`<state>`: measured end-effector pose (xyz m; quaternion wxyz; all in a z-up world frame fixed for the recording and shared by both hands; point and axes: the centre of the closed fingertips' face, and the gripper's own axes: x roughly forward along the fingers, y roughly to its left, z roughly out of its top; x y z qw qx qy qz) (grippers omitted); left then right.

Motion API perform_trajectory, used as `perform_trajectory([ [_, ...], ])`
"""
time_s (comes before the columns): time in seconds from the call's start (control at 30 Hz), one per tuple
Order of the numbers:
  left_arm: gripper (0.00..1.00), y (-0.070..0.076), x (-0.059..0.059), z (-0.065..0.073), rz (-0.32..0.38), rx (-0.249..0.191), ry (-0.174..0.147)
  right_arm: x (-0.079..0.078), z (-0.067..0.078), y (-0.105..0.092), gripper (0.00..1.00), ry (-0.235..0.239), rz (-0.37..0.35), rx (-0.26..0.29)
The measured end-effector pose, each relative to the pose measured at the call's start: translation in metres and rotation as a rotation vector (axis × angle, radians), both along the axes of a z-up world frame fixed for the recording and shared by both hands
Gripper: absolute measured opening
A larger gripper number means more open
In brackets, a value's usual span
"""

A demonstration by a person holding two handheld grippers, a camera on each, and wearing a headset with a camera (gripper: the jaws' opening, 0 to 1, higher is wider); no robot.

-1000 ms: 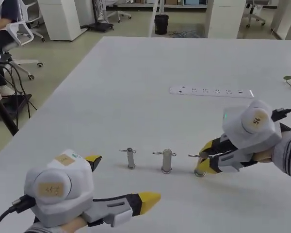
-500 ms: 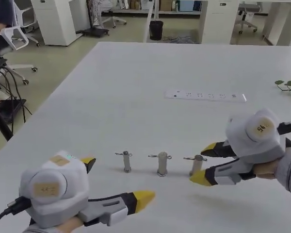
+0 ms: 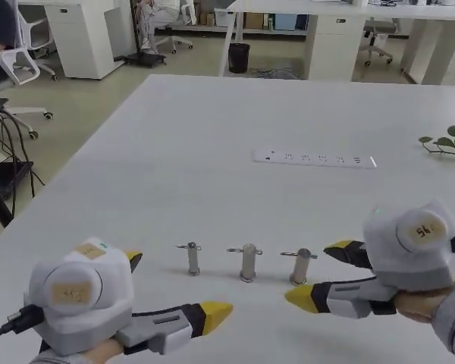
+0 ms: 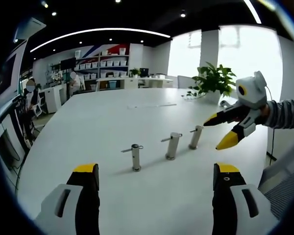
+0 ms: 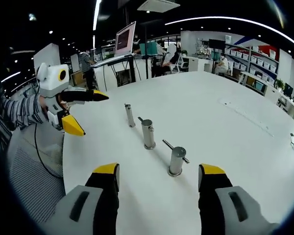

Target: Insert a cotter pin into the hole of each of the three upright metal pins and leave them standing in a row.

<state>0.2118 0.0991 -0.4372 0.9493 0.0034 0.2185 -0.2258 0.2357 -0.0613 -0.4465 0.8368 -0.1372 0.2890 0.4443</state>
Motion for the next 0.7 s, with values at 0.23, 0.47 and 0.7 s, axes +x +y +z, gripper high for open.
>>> perform_trajectory([
  [0.23, 0.97, -0.001, -0.001, -0.002, -0.006, -0.003, 0.013, -0.013, -0.004, -0.002, 0.69, -0.022, -0.064, 0.012],
  [0.47, 0.99, -0.001, -0.001, -0.003, -0.005, 0.013, 0.016, -0.015, -0.007, -0.009, 0.69, -0.046, -0.180, 0.044],
  [0.7, 0.99, -0.001, 0.001, -0.001, 0.012, -0.006, 0.000, -0.019, 0.001, -0.010, 0.69, -0.048, -0.248, 0.090],
])
